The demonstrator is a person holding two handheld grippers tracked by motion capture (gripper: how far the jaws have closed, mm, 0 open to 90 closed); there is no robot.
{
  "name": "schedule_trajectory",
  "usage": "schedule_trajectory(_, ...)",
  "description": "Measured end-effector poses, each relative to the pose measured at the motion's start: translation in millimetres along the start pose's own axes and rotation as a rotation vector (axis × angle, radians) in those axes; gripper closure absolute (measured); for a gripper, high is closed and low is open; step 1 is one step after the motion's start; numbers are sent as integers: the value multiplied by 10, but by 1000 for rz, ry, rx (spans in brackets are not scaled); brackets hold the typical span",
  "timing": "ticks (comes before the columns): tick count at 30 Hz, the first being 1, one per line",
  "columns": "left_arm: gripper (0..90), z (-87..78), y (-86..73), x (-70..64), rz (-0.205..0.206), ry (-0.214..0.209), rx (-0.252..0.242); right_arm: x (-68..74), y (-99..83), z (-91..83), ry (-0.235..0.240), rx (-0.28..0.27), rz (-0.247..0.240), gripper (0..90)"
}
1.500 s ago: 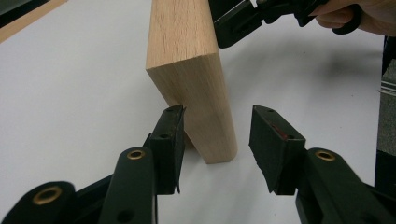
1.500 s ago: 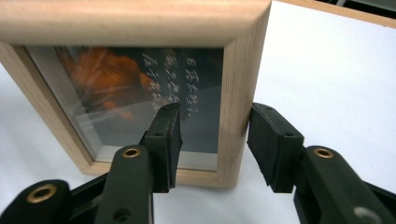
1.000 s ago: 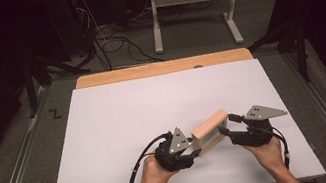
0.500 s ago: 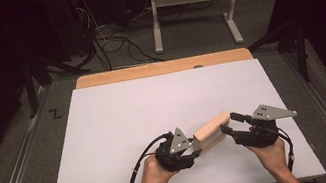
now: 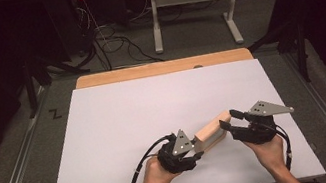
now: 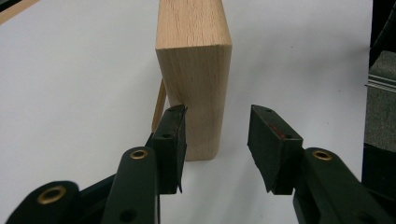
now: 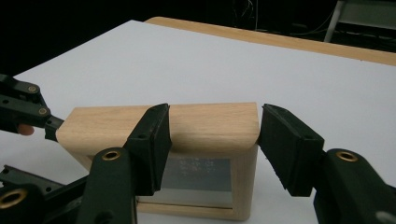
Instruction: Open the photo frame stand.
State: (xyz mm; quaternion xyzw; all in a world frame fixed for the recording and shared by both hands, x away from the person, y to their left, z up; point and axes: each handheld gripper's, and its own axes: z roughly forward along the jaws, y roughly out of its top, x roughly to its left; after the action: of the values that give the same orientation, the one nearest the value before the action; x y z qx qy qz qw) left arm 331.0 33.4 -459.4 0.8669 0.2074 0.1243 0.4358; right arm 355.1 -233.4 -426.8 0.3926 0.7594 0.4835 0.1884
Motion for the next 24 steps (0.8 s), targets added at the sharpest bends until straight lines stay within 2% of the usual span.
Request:
schedule_trajectory(15, 576, 56, 22, -78, 16, -33, 10, -3, 86, 29, -18, 0, 6, 414)
schedule_trajectory(24, 551, 35, 9, -55, 24, -17, 32, -23, 74, 54, -9, 15, 3, 410)
